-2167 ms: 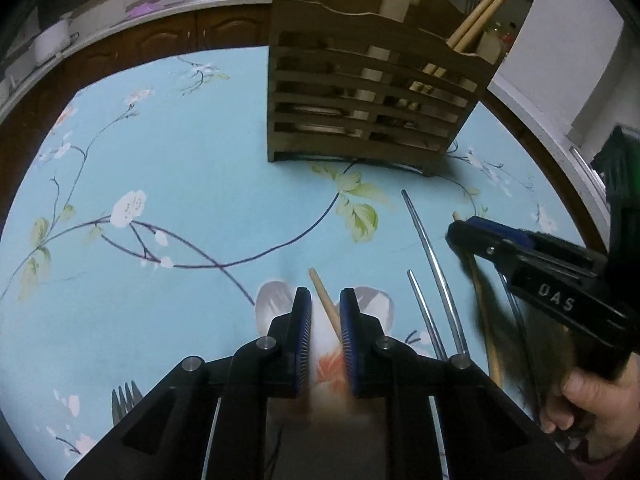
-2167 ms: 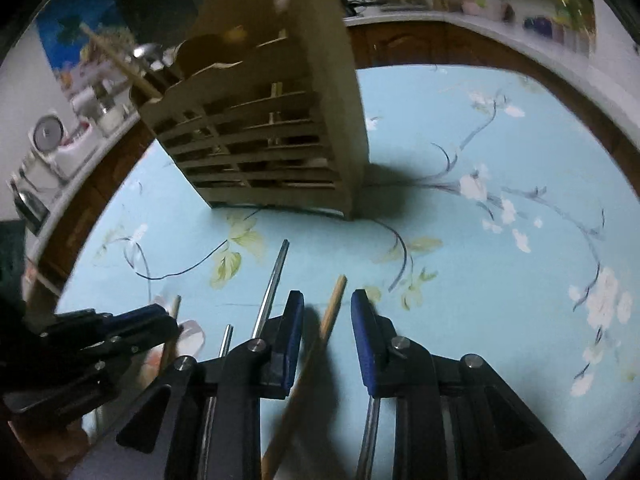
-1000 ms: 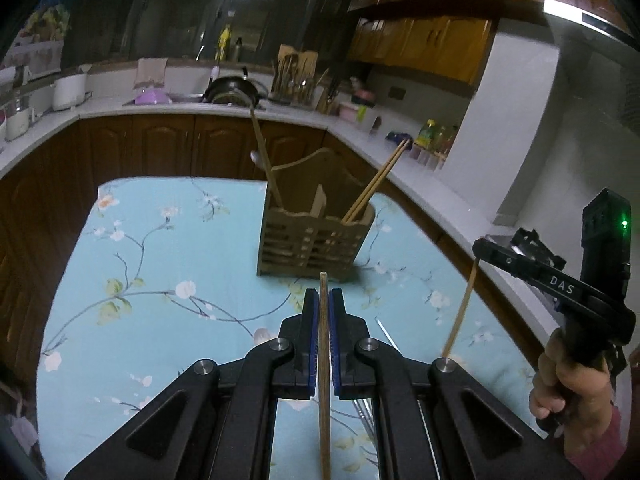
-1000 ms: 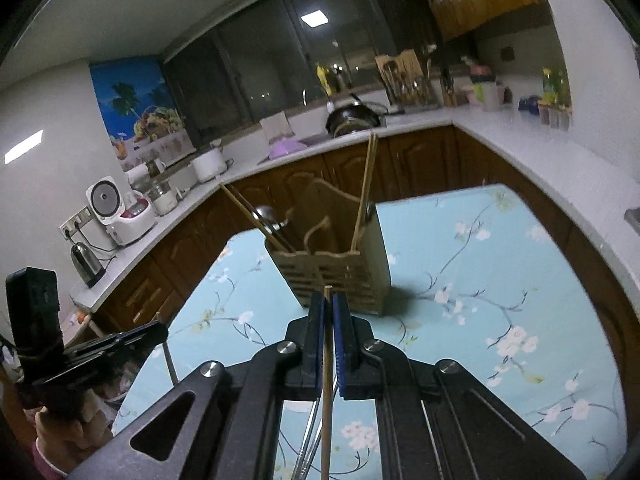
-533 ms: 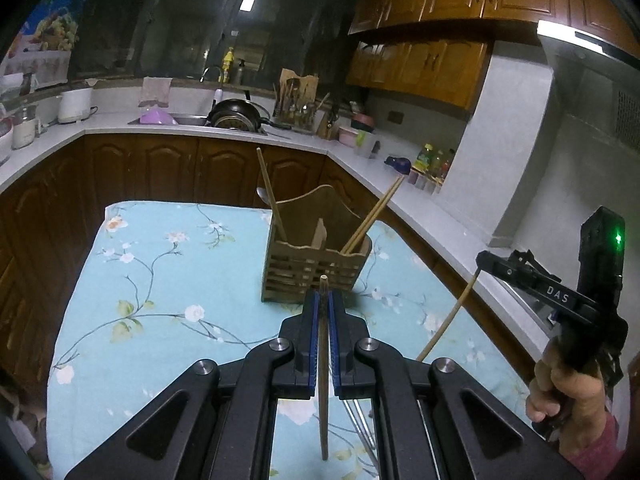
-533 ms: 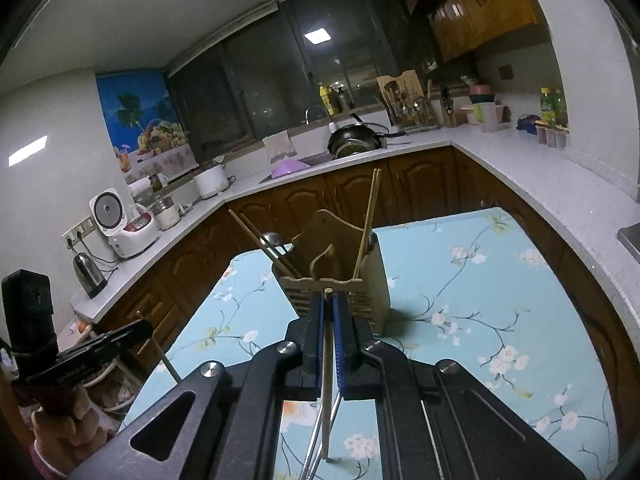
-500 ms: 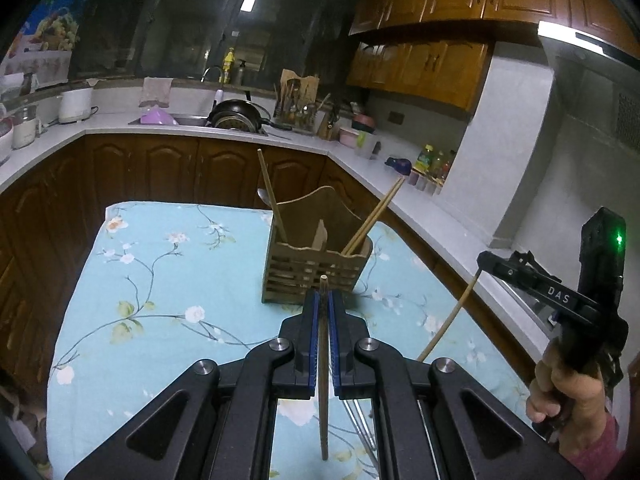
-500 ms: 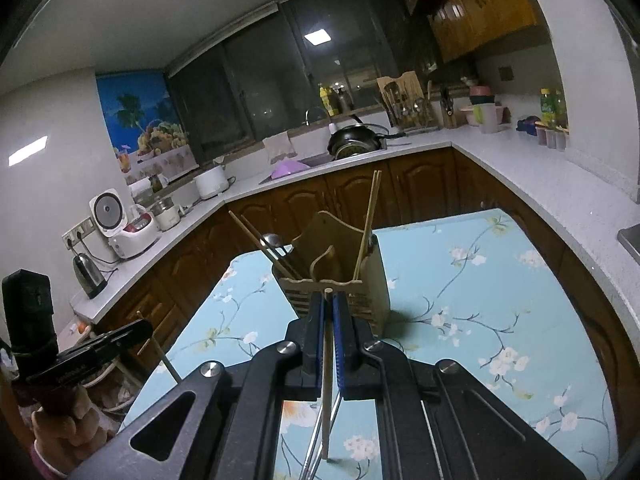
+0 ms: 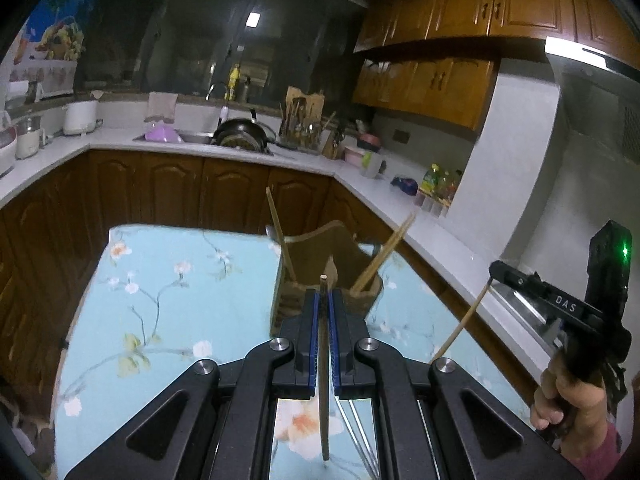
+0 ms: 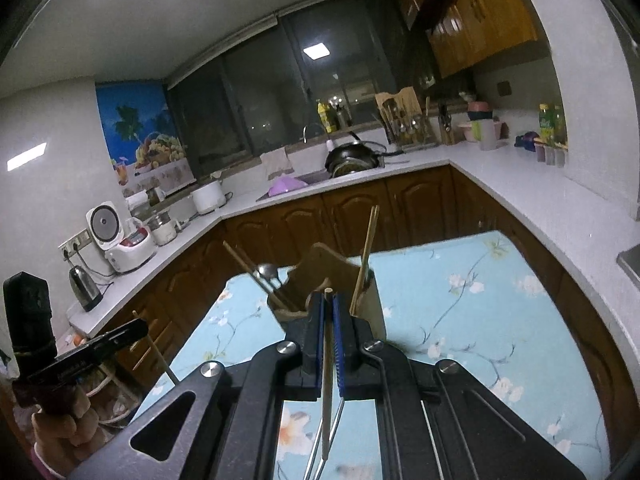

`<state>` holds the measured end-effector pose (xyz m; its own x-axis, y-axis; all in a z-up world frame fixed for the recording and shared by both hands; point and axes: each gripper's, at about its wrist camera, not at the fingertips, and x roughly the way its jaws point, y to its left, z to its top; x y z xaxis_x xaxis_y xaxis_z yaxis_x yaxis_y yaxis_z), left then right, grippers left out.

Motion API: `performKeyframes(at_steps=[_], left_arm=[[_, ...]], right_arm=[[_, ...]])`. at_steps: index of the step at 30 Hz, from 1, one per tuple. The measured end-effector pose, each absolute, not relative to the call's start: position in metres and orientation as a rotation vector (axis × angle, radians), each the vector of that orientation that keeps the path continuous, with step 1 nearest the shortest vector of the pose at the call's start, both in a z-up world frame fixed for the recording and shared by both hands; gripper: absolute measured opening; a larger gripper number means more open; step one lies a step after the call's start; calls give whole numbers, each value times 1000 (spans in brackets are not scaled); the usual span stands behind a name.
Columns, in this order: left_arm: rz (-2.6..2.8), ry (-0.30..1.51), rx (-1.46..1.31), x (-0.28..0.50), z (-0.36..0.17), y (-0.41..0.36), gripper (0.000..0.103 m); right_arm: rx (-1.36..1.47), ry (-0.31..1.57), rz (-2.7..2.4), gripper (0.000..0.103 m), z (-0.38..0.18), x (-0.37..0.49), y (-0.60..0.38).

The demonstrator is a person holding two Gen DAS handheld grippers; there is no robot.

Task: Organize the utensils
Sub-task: 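Lift both held wooden chopsticks up over the wooden holder, then open the left tool while the right tool opens, dropping the chopsticks into the holder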

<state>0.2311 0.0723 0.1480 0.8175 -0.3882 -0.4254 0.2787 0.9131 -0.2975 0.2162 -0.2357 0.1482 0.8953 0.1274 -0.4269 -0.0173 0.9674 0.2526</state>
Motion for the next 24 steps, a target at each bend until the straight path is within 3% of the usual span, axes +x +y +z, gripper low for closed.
performKeyframes(at_steps=[13, 24], left_arm=[[-300, 283, -217, 304, 201, 61, 3], [-200, 230, -238, 363, 145, 24, 3]], right_arm=[[206, 285, 19, 4, 206, 272, -245], [172, 226, -40, 4, 195, 311, -240]])
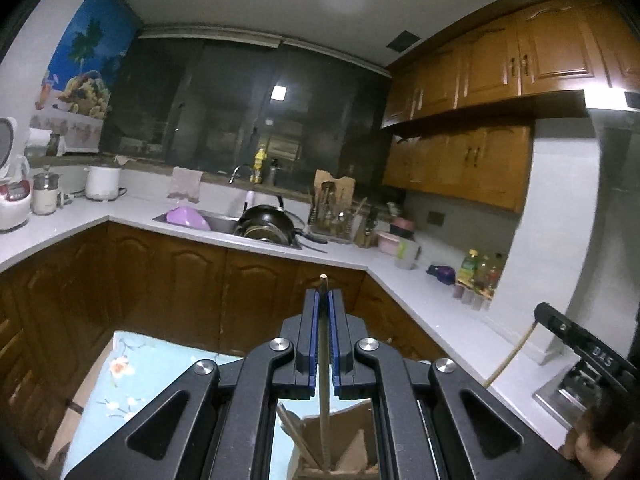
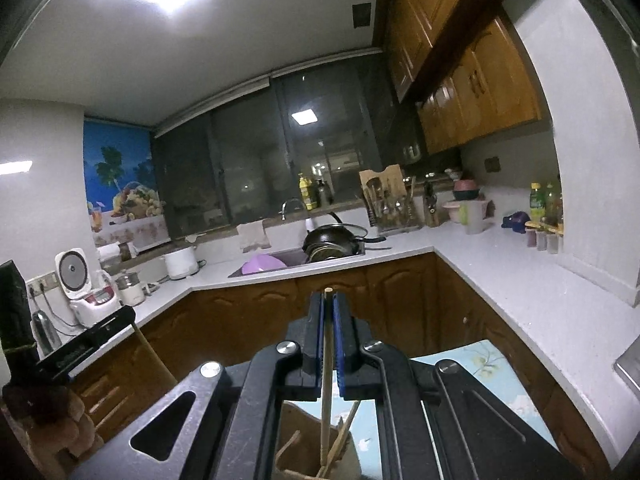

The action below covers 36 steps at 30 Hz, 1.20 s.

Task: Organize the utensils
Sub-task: 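Open the left tool while the right tool opens, dropping the chopsticks into the holder, then move both open tools back down toward the silver chopsticks on the table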

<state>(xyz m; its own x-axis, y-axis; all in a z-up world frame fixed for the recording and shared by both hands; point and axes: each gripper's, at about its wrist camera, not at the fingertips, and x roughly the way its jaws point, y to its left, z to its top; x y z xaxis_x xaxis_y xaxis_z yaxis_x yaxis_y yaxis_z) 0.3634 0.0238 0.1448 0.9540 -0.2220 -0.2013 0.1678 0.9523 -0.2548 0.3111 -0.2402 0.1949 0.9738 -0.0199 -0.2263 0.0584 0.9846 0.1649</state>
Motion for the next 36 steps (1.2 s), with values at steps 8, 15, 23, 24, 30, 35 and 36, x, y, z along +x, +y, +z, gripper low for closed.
performKeyframes(at_steps=[8, 15, 23, 24, 30, 35, 36], left_arm=[[-189, 306, -209, 379, 102, -4, 3], [-197, 370, -205, 389, 90, 2, 3], [-213, 402, -202, 390, 101, 17, 3], [-215, 404, -206, 393, 102, 18, 3], [-215, 408, -207, 398, 106, 24, 3], [-221, 430, -223, 393, 107, 27, 7], [-223, 432, -233, 390, 108, 29, 10]], right_arm=[[169, 300, -40, 5, 153, 323, -236], [187, 381, -46, 5, 119, 329, -240], [202, 419, -46, 5, 118, 333, -245], [206, 421, -46, 5, 118, 333, -246], [236, 432, -38, 8, 117, 336, -251], [281, 417, -13, 33, 120, 330, -257], [290, 400, -6, 52, 123, 325, -259]])
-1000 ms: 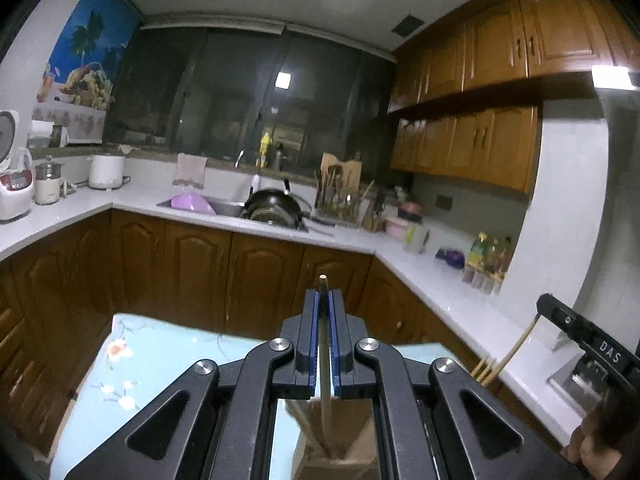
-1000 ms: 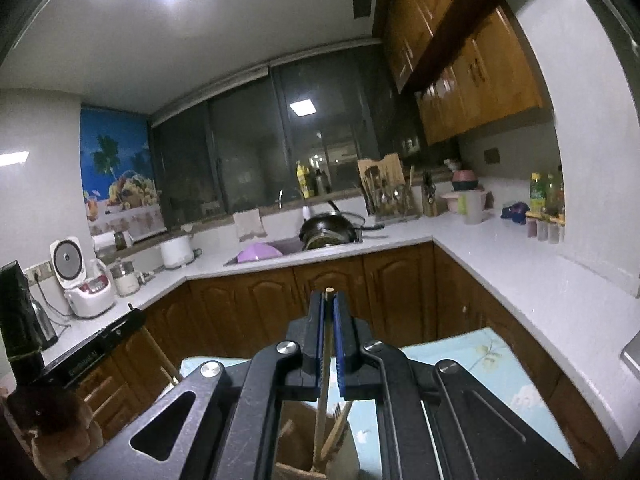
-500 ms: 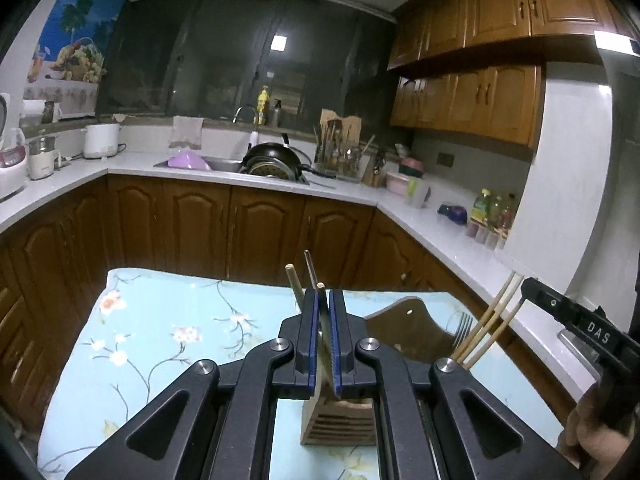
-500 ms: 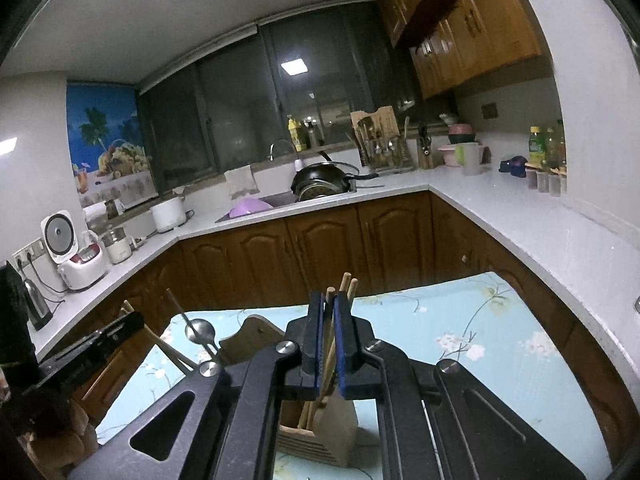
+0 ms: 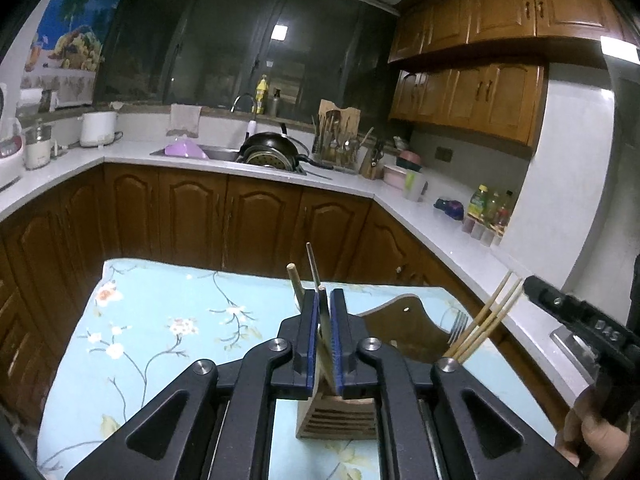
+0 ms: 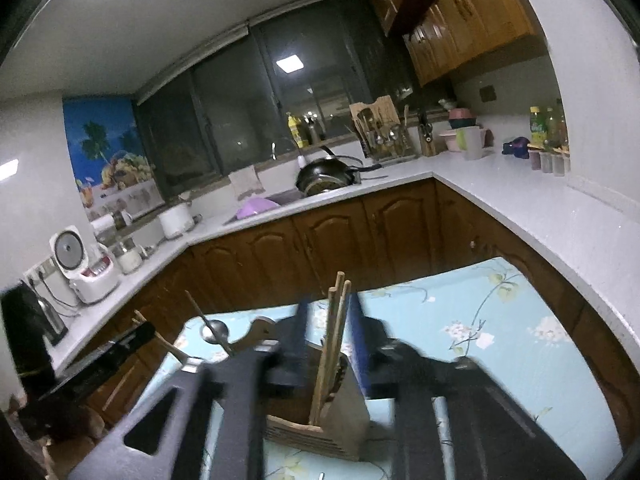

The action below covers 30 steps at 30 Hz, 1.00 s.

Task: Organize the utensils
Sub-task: 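Move both open tools back down toward the silver chopsticks on the table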

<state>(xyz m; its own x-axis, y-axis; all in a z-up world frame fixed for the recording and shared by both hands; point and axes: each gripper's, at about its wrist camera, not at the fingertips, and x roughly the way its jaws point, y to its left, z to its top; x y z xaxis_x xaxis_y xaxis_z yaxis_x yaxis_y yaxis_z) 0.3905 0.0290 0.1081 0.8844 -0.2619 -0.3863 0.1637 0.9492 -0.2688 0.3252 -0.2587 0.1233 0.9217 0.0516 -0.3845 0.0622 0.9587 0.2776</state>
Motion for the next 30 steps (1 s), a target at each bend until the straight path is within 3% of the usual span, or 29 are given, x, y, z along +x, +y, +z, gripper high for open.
performKeyframes(at_steps=[1, 4, 7, 8, 10, 30], left_arm=[[-220, 430, -244, 388, 110, 32, 22], [-215, 399, -266, 371, 113, 35, 48], [-206, 385, -269, 352, 112, 38, 67], [-200, 384, -269, 344, 112, 39, 76], [-171, 391, -261, 330, 107, 42, 85], [-163, 643, -267, 232, 66, 56, 88]], right_arm=[[296, 379, 0, 66, 127, 320, -260], [307, 341, 8, 82, 135, 305, -263], [318, 331, 17, 94, 136, 292, -265], [321, 332, 19, 97, 135, 288, -266], [327, 348, 24, 99, 130, 277, -267], [326, 616, -45, 99, 35, 169, -264]])
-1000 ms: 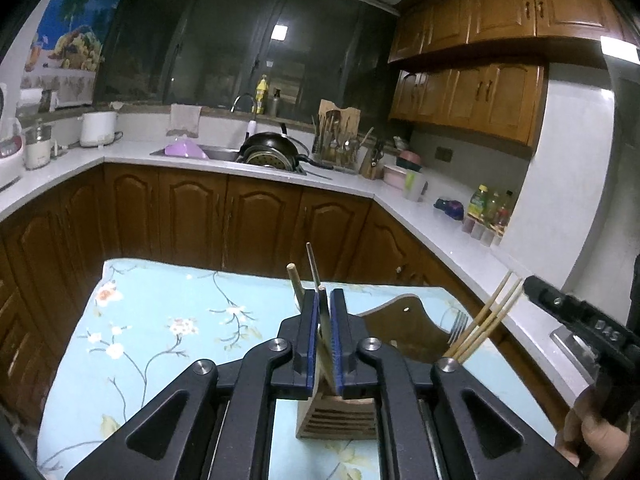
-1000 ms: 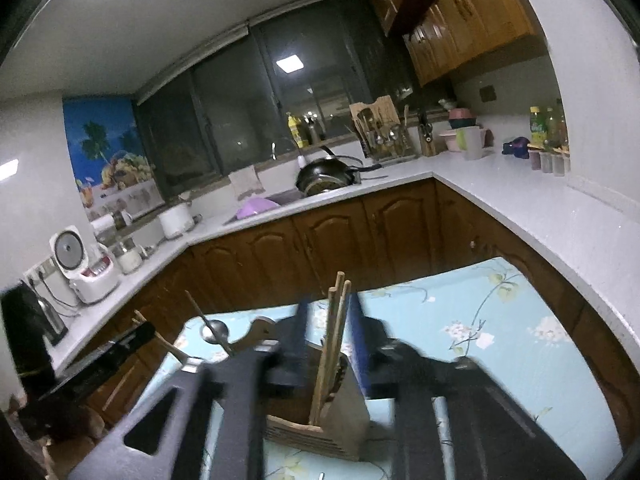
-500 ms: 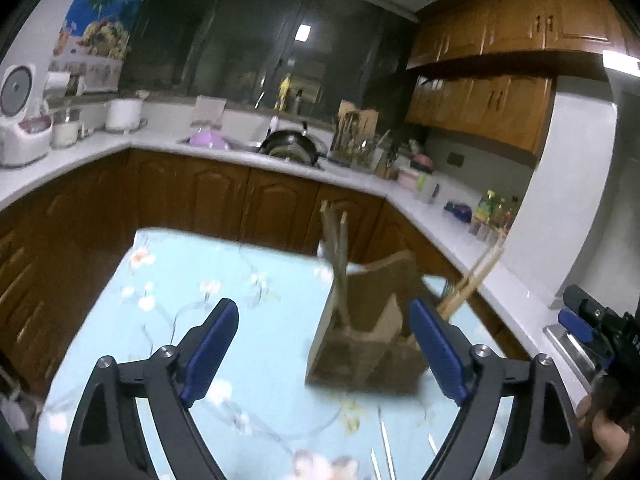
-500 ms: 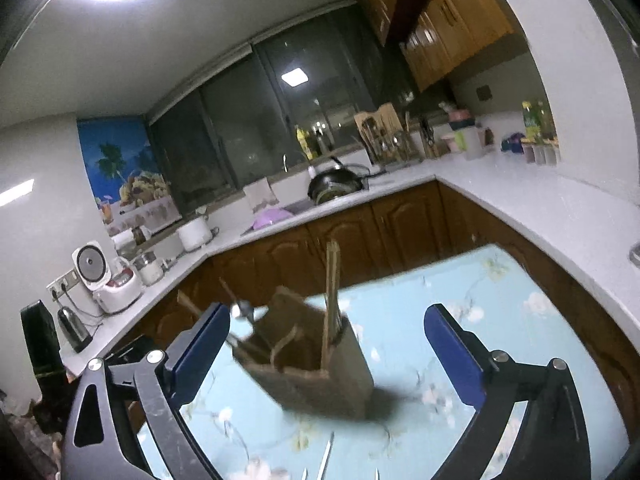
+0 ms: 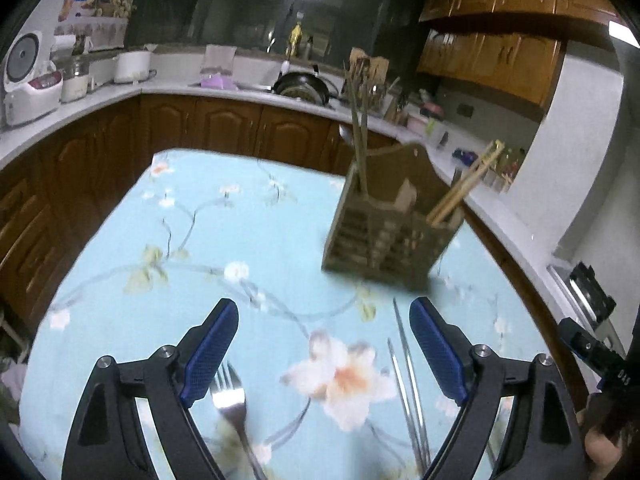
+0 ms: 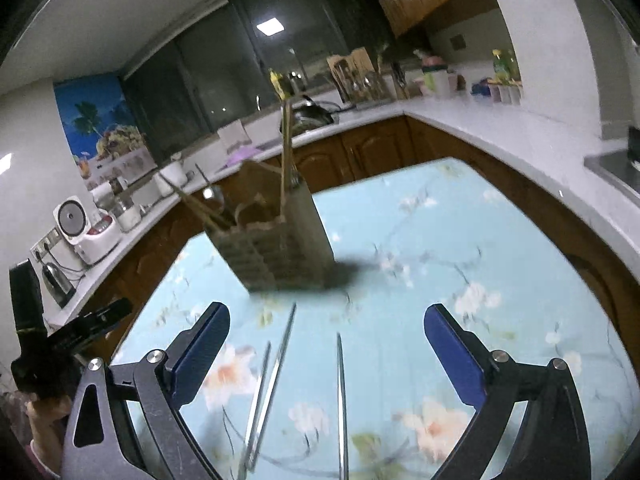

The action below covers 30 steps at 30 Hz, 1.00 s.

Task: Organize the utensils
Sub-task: 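Move both open tools back down toward the silver chopsticks on the table, then grasp a silver metal chopstick with the left tool while the right tool grasps another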

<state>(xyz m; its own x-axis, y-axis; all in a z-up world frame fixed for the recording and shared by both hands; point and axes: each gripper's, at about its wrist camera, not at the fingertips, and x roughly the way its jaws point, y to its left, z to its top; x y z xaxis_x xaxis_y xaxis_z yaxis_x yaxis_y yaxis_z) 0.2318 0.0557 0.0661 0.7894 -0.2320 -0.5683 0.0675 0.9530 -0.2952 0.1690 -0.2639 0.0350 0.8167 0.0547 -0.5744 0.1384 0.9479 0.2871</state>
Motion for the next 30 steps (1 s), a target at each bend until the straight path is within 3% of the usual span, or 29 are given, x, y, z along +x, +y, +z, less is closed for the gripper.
performKeyframes(at_steps=[8, 11, 17, 22, 30], left_arm=[[-170, 707, -271, 216, 62, 49, 88], [-176, 708, -261, 217, 65, 43, 88], [-188, 728, -245, 225, 60, 38, 88], [-194, 759, -241, 237, 52, 32, 87], [-217, 814, -197, 271, 42, 9, 86]], right_arm=[[298, 663, -45, 98, 14, 159, -260], [289, 675, -43, 93, 11, 161, -257], [279, 728, -42, 70, 0, 173, -254], [284, 802, -16, 40, -17, 195, -253], [227, 923, 24, 30, -47, 241, -245]])
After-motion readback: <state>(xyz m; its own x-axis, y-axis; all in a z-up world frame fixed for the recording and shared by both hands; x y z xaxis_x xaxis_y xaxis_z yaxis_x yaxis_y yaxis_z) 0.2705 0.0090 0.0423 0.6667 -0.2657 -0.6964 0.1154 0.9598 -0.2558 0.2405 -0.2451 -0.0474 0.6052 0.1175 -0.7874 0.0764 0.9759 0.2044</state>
